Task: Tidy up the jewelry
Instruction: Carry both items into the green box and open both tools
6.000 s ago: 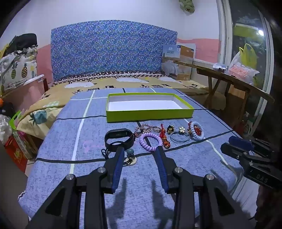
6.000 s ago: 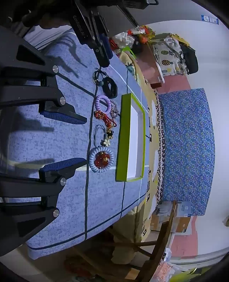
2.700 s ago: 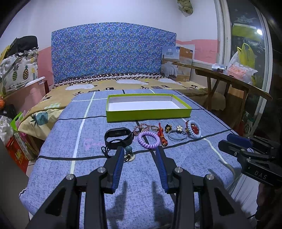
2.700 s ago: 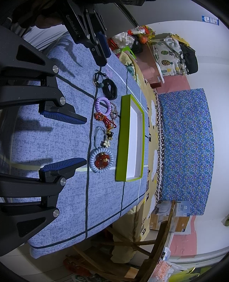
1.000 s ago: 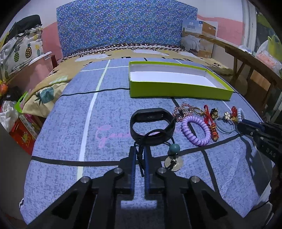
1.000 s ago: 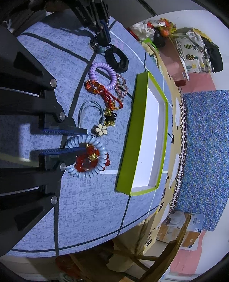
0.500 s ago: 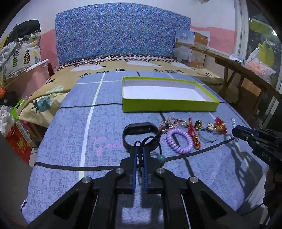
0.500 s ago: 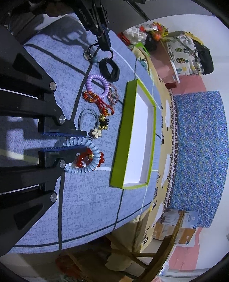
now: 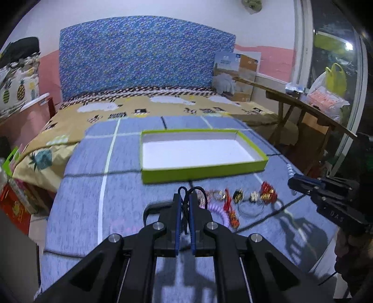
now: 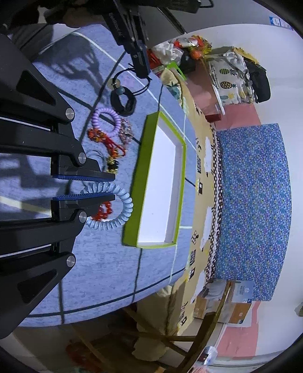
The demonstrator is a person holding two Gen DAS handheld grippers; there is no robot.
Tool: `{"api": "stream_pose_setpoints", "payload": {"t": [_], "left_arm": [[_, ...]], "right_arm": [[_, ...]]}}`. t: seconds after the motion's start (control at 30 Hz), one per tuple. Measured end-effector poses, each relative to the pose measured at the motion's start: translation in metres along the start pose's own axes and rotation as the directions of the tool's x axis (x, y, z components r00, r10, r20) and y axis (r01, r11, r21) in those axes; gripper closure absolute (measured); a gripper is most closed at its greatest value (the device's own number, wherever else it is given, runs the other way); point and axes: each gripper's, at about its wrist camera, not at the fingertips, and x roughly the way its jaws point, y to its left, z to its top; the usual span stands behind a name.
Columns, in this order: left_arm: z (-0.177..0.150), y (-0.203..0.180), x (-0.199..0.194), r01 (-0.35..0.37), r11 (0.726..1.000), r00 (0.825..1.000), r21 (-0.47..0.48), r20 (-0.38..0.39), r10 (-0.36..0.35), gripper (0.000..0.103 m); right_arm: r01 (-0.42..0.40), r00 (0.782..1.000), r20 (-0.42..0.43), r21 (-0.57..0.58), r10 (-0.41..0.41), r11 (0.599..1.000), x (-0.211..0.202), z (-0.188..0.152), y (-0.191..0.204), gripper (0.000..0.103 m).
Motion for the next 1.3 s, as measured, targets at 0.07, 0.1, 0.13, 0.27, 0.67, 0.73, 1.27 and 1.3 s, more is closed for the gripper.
{"api": "stream_pose_setpoints", "payload": {"t": [0.07,0.1,0.13,0.27,0.67,0.73,1.27,1.3], "left_arm": [[0.01,-0.001,0.003,0.005,1.0,1.0,0.017,0.015,-0.006,0.096],[0.016,-0.001,0.006,0.003,1.0,1.0,0.026,0.023,-0.004,0.096],[0.022,-0.002,0.009,-0.002,0.999,0.999,0.038,0.033,0.001,0.097],[0.046,-0.002,0.024,-0.015,0.997,0.998,0.077,0.059,0.01,0.096],[0.102,0.021,0.109,-0.033,0.995,0.999,0.092,-0.002,0.033,0.096],[0.104,0.027,0.128,-0.044,0.995,0.998,0.085,-0.032,0.047,0.096],[0.102,0.045,0.204,-0.098,0.993,0.975,0.066,-0.194,0.109,0.096],[0.102,0.046,0.205,-0.096,0.993,0.974,0.063,-0.198,0.107,0.096]], "right_arm": [[0.003,1.0,0.011,-0.011,-0.003,1.0,0.003,0.009,-0.002,0.094],[0.005,1.0,0.015,-0.014,-0.005,1.0,0.005,0.012,-0.004,0.094],[0.006,1.0,0.018,-0.017,-0.005,1.0,0.007,0.017,-0.006,0.094],[0.017,0.999,0.04,-0.042,-0.015,0.999,0.019,0.039,-0.014,0.094],[-0.029,0.999,-0.046,0.001,0.029,1.0,0.108,0.093,-0.058,0.094],[-0.032,0.997,-0.075,0.007,0.032,0.999,0.125,0.097,-0.064,0.094],[0.001,0.971,-0.238,0.048,0.01,0.999,0.203,0.099,-0.092,0.093],[0.001,0.97,-0.243,0.052,0.012,0.999,0.205,0.099,-0.092,0.093]]}}
